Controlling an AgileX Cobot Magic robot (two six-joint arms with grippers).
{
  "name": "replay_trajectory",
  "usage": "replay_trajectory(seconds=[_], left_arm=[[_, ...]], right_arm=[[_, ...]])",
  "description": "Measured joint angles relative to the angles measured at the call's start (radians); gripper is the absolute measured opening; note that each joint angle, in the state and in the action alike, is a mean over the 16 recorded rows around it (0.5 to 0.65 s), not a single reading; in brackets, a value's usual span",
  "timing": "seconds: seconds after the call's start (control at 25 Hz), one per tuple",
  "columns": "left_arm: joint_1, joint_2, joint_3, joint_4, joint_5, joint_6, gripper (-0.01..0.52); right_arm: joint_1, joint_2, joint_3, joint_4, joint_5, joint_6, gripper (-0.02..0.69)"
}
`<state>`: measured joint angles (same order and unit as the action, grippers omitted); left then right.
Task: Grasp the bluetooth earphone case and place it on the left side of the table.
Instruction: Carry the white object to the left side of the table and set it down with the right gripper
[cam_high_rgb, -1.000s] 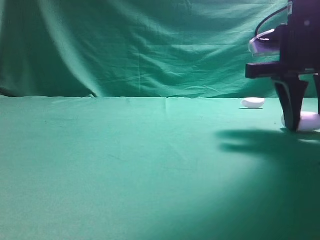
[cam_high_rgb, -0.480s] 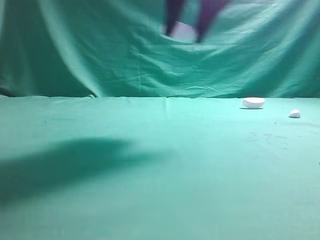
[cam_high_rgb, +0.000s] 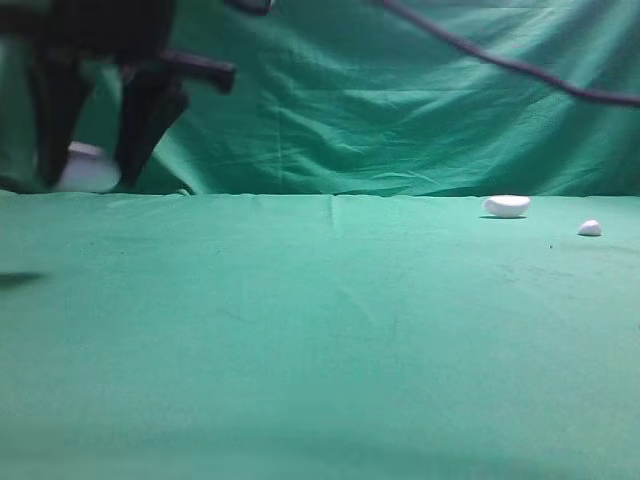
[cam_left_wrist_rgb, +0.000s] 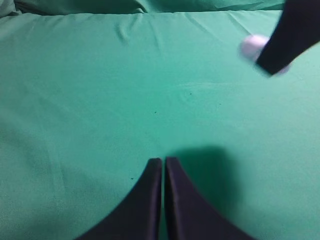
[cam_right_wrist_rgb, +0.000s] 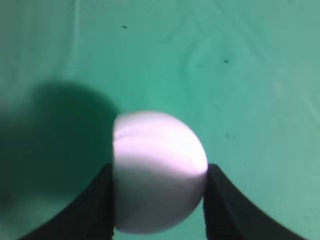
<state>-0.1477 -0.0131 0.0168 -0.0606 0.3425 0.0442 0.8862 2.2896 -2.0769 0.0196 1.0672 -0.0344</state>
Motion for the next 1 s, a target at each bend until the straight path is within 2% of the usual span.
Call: replay_trajectory(seconds=[0.12,0.4,0.52,0.72,1.0], left_arm=[[0.000,0.000,0.000,0.000,0.000,0.000,0.000],[0.000,0.000,0.000,0.000,0.000,0.000,0.000],[0.000,0.000,0.000,0.000,0.000,0.000,0.000],[0.000,0.000,0.000,0.000,0.000,0.000,0.000],[0.000,0.000,0.000,0.000,0.000,0.000,0.000]], right_arm=[[0.022,0.069,-0.055,-0.012,-0.016,-0.003,0.350],[0.035,0.132,-0.107,-0.020,-0.031,0.006,0.449],[0.035,0.114,-0.109,-0.020,-0.008,0.024,0.440],[0.035,0.043,-0.111,-0.034,0.060,0.060,0.340],[0.028,-0.117,-0.105,-0.068,0.155,0.113,0.096]])
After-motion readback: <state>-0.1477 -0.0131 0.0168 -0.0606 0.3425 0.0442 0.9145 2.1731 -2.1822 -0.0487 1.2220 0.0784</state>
